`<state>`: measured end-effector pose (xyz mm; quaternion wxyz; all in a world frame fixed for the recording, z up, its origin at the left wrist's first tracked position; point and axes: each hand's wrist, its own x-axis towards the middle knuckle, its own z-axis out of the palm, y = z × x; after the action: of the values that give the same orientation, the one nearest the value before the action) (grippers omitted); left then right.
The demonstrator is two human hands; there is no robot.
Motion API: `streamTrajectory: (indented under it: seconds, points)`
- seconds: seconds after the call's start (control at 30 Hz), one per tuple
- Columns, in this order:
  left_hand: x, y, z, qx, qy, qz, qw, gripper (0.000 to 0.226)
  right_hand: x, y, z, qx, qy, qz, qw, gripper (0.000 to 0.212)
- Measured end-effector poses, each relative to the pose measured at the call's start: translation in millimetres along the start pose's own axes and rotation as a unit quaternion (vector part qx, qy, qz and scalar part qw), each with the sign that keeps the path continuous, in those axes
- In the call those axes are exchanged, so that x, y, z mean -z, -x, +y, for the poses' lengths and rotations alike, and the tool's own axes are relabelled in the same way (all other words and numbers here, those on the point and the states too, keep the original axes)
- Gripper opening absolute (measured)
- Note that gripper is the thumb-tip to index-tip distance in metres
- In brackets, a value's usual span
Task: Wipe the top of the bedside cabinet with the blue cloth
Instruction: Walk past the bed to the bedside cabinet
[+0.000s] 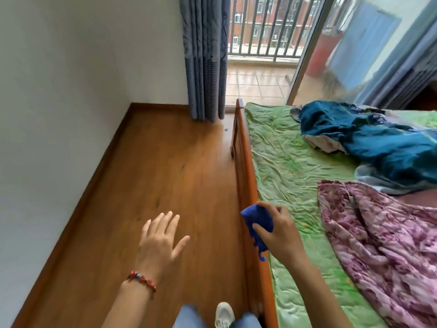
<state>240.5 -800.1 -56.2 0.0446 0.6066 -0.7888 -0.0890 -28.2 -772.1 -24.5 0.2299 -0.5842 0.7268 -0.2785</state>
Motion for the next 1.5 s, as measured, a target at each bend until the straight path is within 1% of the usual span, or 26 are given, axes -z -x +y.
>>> streamTrajectory:
  seconds: [0.17, 0.37, 0.57, 0.7, 0.8, 0.93, 1.17, 1.4, 1.5]
  points:
    - [5.7, -69.5, -11.4, 0.031, 0.009, 0.015, 0.999, 0.075, -12.6, -88.5, -8.1, 0.021, 0.003, -0.025, 0.999, 0.047]
    - [9.0, -190.4, -47.1, 0.013, -0.007, 0.017, 1.0, 0.075, -40.4, -202.7, -20.4, 0.027, -0.007, -0.05, 0.998, 0.047]
    - [25.6, -332.9, -102.6, -0.002, -0.018, 0.01, 1.0, 0.075, -69.6, -341.8, -47.9, -0.002, -0.009, -0.027, 1.0, 0.049]
    - [48.5, -427.3, -136.4, -0.011, -0.016, 0.033, 0.999, 0.074, -81.3, -431.2, -72.9, -0.01, -0.01, -0.01, 1.0, 0.05]
    - [62.5, -493.3, -148.6, -0.027, -0.019, 0.041, 0.999, 0.074, -84.6, -490.5, -84.4, -0.015, -0.006, -0.005, 1.0, 0.049]
    - [68.7, -570.7, -149.4, -0.042, -0.014, 0.046, 0.998, 0.073, -85.6, -564.3, -88.3, -0.019, -0.008, 0.007, 1.0, 0.048]
    - [58.1, -716.9, -144.7, -0.055, -0.013, 0.044, 0.997, 0.072, -86.5, -707.0, -75.3, -0.018, -0.016, 0.008, 1.0, 0.049]
    - [70.3, -856.2, -119.9, -0.067, -0.012, 0.045, 0.997, 0.073, -61.2, -848.3, -67.9, -0.018, -0.018, 0.02, 0.999, 0.049]
    - [75.0, -910.0, -112.4, -0.079, -0.012, 0.044, 0.996, 0.073, -52.2, -897.5, -64.7, -0.034, -0.015, 0.019, 0.999, 0.048]
